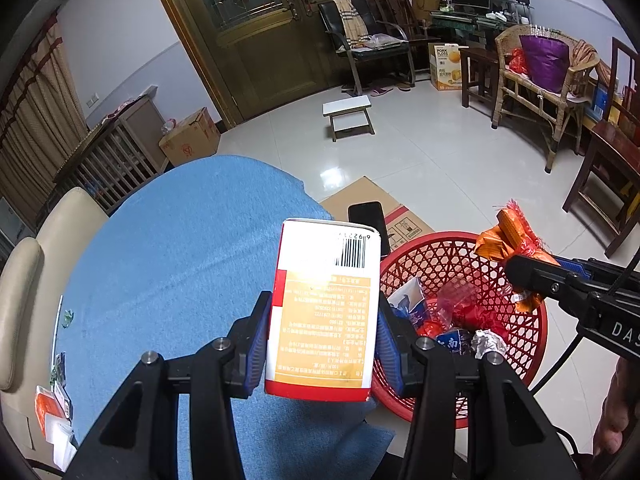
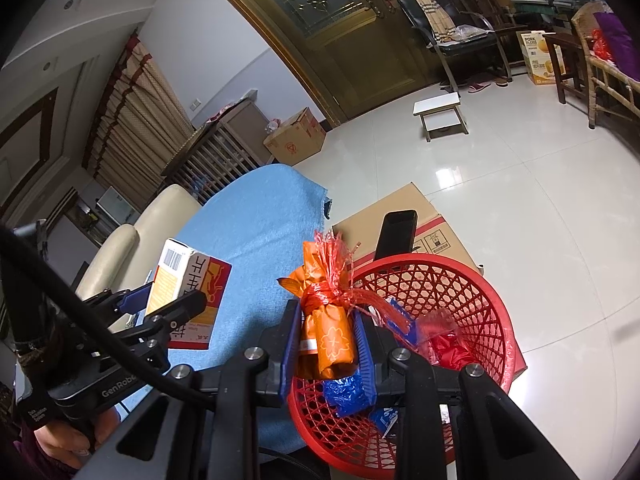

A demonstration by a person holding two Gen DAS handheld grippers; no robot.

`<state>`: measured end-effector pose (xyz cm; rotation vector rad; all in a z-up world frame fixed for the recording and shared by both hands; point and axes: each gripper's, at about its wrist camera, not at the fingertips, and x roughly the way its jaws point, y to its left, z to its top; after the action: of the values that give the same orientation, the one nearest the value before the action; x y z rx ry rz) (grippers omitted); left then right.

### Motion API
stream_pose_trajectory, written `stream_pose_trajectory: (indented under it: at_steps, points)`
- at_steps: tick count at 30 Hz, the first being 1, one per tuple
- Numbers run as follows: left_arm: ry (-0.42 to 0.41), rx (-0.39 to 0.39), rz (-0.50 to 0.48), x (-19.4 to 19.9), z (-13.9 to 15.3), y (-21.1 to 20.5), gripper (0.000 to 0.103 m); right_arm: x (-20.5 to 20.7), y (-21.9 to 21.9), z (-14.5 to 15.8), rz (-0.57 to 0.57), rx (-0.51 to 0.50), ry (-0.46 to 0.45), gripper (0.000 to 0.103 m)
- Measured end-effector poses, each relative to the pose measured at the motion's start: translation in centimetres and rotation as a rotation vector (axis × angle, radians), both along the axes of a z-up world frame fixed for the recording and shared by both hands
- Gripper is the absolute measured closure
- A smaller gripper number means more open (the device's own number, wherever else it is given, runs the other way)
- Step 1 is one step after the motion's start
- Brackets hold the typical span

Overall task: Collect trash
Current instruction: 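Carry the orange packet and red-white box with both grippers over the red basket, then open both grippers to drop the packet and box into the basket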

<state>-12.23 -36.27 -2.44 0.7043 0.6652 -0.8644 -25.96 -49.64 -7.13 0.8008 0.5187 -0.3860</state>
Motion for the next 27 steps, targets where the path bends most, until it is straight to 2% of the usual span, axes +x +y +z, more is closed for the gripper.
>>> stream_pose_trajectory:
  at_steps: [12,17,20,23,27]
  points:
    - [0.025,0.003,-0.016,0.0,-0.4,-0.3,0.053,-0.2,-0.3,-0.7,-0.008,0.004,0.007,0.074]
    - [0.141,-0.007,-0.053,0.3,-1.3,-0.3,0.053,-1.0,-1.0,-1.2,-0.036,0.019,0.017,0.074]
    - [0.274,-0.016,-0.076,1.1,-2.3,-0.4,0.053,-1.4,-1.5,-1.6,-0.054,0.031,0.028,0.074]
    - [0.360,-0.021,-0.100,1.4,-3.2,-0.6,0.053,-1.7,-1.9,-1.7,-0.067,0.037,0.033,0.074]
    - [0.413,-0.026,-0.117,1.0,-4.0,-0.8,0.053,-2.1,-2.3,-1.9,-0.083,0.042,0.034,0.074]
